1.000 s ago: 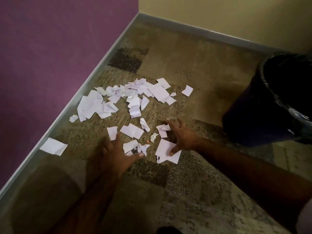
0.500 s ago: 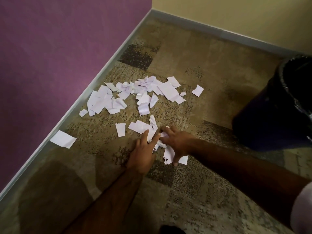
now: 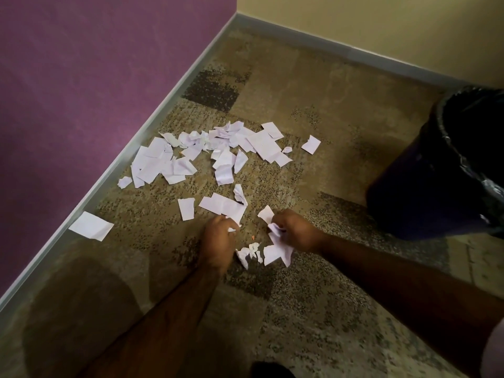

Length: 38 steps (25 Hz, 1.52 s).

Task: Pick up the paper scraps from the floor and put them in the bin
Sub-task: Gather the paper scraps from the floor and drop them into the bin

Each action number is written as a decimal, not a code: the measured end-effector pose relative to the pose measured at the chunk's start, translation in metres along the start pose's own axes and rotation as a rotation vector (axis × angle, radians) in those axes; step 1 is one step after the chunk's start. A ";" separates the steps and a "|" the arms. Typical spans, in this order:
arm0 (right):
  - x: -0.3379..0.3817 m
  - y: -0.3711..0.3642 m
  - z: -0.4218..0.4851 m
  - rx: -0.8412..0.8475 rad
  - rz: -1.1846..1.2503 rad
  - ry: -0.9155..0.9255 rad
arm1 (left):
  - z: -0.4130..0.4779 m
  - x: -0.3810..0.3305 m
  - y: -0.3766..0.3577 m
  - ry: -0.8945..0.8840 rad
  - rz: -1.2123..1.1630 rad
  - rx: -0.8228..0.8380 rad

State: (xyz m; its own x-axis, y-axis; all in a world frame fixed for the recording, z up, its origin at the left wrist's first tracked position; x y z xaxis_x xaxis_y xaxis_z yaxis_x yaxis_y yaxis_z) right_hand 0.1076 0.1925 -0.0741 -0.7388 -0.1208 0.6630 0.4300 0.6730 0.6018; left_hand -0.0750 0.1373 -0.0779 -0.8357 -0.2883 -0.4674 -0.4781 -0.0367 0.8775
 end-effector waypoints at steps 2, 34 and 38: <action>-0.009 0.018 -0.005 -0.050 0.116 -0.083 | 0.004 0.002 0.011 0.167 -0.118 -0.016; 0.058 0.185 -0.062 -0.515 -0.027 0.038 | 0.103 -0.028 0.061 -0.083 0.211 0.073; 0.014 0.069 0.006 -0.063 -0.245 -0.073 | 0.061 0.058 0.033 -0.079 0.400 0.263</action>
State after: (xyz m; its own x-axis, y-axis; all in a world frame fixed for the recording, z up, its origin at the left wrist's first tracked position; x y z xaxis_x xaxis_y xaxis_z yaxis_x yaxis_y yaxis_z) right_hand 0.1236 0.2419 -0.0258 -0.8593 -0.2200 0.4617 0.2635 0.5833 0.7683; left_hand -0.1555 0.1778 -0.0822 -0.9810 -0.1564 -0.1149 -0.1590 0.3081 0.9380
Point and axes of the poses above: each hand's wrist, its own z-axis towards the middle knuckle, its own y-axis out of the back of the hand, x = y × z, the point moved 8 cm from there along z, towards the middle knuckle, and after that the axes turned 13 degrees about z, right-handed, at the moved point
